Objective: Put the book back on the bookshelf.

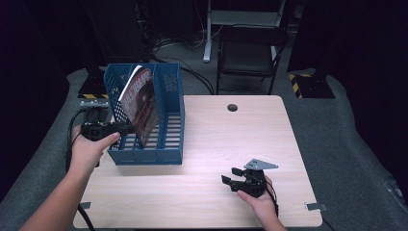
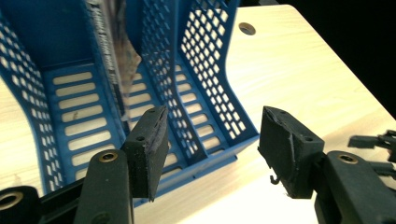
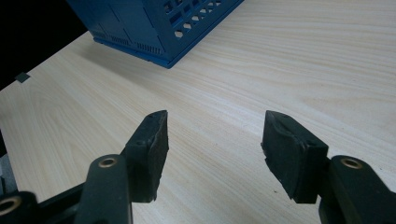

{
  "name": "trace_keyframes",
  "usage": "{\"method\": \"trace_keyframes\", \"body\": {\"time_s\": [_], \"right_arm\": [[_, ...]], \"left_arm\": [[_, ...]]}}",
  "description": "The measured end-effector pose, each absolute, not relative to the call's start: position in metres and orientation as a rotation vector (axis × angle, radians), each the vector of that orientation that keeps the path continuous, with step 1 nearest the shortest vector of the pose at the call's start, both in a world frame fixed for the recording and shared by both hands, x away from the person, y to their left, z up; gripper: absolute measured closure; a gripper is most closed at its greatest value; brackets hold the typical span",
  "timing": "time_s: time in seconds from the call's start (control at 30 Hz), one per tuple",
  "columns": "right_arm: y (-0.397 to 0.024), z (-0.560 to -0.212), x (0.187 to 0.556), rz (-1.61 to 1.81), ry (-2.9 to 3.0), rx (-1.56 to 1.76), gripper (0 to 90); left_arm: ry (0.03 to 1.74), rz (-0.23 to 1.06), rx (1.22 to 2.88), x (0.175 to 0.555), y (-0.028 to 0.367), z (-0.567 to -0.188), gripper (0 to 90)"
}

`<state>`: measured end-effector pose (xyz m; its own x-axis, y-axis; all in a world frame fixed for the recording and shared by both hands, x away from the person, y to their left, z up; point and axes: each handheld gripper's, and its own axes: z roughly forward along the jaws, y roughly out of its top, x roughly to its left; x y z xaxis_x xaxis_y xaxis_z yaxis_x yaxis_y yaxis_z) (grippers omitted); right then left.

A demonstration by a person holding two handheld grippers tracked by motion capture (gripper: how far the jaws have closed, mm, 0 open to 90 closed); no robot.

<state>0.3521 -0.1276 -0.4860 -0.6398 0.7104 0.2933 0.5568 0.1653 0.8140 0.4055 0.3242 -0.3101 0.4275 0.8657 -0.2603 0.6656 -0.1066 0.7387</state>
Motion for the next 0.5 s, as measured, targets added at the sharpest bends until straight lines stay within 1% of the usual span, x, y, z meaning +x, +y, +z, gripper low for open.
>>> {"method": "trace_keyframes", "body": {"time_s": [0.03, 0.07, 0.3, 0.5], "right_arm": [[-0.127, -0.486, 0.352, 1.478, 2.272, 1.260, 40.6], [-0.128, -0.486, 0.352, 1.475, 2.270, 1.255, 40.6], [-0.126, -0.486, 0.352, 1.473, 2.272, 1.256, 40.6], [-0.127, -0.486, 0.353, 1.474, 2.271, 1.252, 40.6]], "left_arm": [[1.304, 0.305, 1.838, 0.404, 0.322, -0.310, 42.5], [1.295, 0.280, 1.856, 0.402, 0.321, -0.310, 42.5], [1.245, 0.267, 1.893, 0.394, 0.307, -0.314, 42.5], [1.215, 0.238, 1.921, 0.390, 0.291, -0.326, 42.5]]}}
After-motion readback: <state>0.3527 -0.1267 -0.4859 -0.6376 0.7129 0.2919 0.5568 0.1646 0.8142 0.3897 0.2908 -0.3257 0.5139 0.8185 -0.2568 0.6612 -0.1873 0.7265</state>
